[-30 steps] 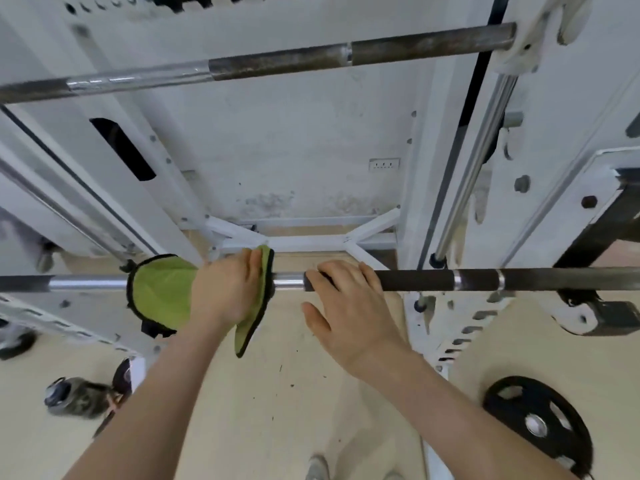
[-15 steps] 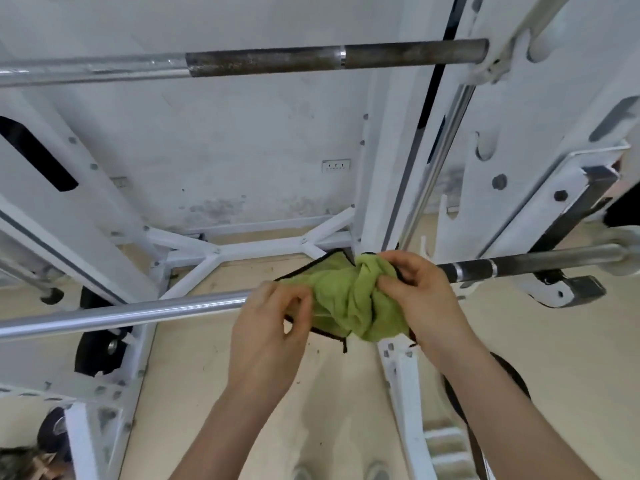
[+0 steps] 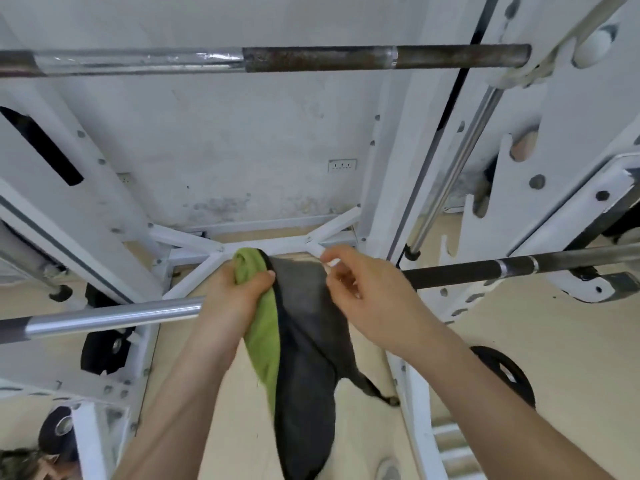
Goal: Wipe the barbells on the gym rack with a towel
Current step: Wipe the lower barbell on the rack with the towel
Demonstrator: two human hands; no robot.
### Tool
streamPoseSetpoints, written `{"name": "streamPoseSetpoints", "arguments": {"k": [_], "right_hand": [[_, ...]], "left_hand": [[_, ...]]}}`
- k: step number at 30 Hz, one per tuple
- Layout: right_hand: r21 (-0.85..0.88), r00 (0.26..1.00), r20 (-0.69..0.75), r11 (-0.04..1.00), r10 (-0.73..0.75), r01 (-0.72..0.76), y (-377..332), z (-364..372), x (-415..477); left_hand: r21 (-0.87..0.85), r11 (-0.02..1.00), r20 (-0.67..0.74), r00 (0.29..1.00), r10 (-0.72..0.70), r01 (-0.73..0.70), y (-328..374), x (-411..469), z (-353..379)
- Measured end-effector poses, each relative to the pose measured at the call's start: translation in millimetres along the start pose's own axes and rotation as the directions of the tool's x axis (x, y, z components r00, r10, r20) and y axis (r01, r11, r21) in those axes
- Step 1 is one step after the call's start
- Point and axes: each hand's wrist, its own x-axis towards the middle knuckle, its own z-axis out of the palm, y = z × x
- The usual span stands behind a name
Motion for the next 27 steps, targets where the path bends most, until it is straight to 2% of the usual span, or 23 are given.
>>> {"name": "streamPoseSetpoints", "arguments": {"k": [1,2,3,4,6,8,10,11,13,15,17,19,21,23,25,27], "right_hand": [[-0.195,1.000,-0.005,0.981,-0.002,0.001,6.4,6.2,2.2],[-0.346,1.000,0.027,0.938,-0.011,0.020,7.9,13.7,4.5],[-0.442,0.998,0.067,0.896,-0.011,0.039,6.4,21.8,8.2],[-0.480,0.996,0.083,0.875,-0.022,0.059,1.3,29.6,12.6],[-0.437,0.994,0.080,0.894,-0.072,0.100,-9.9,43.9,23.4],[-0.255,0.993,0.045,0.959,-0.112,0.120,-18.7,53.5,31.1],[-0.075,0.998,-0.014,0.996,-0.059,0.058,-22.8,52.6,34.8],[-0.041,0.999,-0.039,0.999,-0.036,0.035,-24.2,49.0,34.1],[-0.179,0.996,-0.077,0.983,-0.055,0.041,-24.1,40.0,29.6],[-0.428,0.986,-0.123,0.903,-0.108,0.046,-23.7,28.9,23.9],[-0.584,0.988,-0.118,0.812,-0.094,0.007,-20.9,15.2,17.9],[-0.680,0.999,-0.038,0.732,0.021,-0.041,-15.3,4.6,11.3],[-0.727,0.992,0.061,0.686,0.114,-0.034,-10.1,7.4,6.7],[-0.716,0.984,0.151,0.697,0.092,0.045,-12.7,28.4,10.6],[-0.715,0.975,0.220,0.676,-0.023,0.177,-19.0,63.8,21.8],[-0.699,0.970,0.150,0.674,-0.190,0.240,-28.2,91.6,36.3]], "left_hand": [[0.279,0.958,-0.051,0.995,0.082,-0.065,-0.6,1.3,-8.3],[0.514,0.851,-0.062,0.985,0.162,-0.108,-0.9,0.6,-13.9],[0.656,0.743,-0.061,0.971,0.229,-0.134,-0.2,-0.8,-17.9],[0.705,0.694,-0.069,0.960,0.273,-0.147,1.3,-2.3,-20.7],[0.716,0.684,-0.104,0.947,0.305,-0.142,3.2,-3.1,-25.6],[0.785,0.610,-0.133,0.933,0.334,-0.106,3.2,-3.1,-33.8],[0.818,0.571,-0.190,0.901,0.390,-0.075,2.4,-0.5,-51.6],[0.826,0.560,-0.226,0.874,0.429,-0.061,1.3,0.6,-61.7],[0.862,0.491,-0.203,0.803,0.561,-0.125,-2.8,-0.7,-73.9],[0.867,0.330,0.049,0.723,0.690,-0.374,-3.0,-8.3,-63.1],[0.813,0.151,0.362,0.691,0.626,-0.563,-8.5,-12.3,-34.9],[0.798,0.010,0.530,0.710,0.463,-0.603,-24.0,-10.0,-8.2],[0.806,-0.076,0.561,0.719,0.410,-0.586,-37.9,-3.2,-2.4],[0.821,-0.061,0.530,0.720,0.448,-0.567,-45.4,1.4,-18.1],[0.849,-0.043,0.477,0.727,0.494,-0.527,-48.3,1.1,-41.2],[0.889,-0.021,0.399,0.749,0.529,-0.458,-48.6,-0.7,-62.5]]}}
